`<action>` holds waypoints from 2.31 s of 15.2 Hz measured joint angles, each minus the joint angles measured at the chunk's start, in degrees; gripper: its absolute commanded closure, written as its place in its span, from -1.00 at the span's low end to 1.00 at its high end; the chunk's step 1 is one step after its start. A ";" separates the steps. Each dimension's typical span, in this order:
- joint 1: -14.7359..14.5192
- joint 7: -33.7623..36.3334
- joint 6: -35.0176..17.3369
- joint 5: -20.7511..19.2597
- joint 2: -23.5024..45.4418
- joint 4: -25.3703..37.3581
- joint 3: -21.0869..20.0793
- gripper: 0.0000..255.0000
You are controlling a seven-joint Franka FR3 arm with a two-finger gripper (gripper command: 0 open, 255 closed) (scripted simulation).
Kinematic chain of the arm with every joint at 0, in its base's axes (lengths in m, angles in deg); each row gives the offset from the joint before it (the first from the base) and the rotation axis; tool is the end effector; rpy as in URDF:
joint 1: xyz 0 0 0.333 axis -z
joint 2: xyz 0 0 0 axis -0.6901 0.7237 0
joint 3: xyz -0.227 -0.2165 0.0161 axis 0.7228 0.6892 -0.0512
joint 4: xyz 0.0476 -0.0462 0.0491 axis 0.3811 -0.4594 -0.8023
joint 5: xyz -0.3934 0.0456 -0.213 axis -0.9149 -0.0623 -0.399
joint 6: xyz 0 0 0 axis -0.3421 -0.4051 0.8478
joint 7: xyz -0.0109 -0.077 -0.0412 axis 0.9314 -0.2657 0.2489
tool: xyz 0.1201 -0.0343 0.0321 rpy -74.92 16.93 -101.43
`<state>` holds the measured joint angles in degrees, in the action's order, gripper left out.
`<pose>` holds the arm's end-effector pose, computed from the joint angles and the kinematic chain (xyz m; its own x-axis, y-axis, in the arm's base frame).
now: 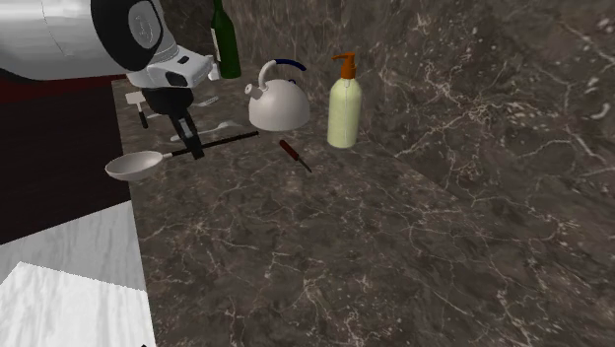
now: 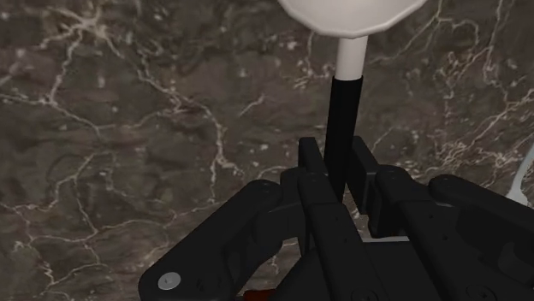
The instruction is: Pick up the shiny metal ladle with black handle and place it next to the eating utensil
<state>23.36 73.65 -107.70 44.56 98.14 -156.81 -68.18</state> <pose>0.5517 0.3745 0.3559 0.9071 -0.4063 0.1104 -0.3972 -0.9127 -0.0955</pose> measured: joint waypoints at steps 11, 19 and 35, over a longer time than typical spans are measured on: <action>-0.33 1.51 -7.56 -1.95 3.91 -3.85 0.59 1.00; -0.45 1.77 -8.20 -2.21 4.42 -3.98 0.66 -1.00; -0.04 0.44 -2.43 -0.17 -0.33 -2.73 -0.05 -1.00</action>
<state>23.32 74.09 -110.14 44.40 97.81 -159.54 -68.22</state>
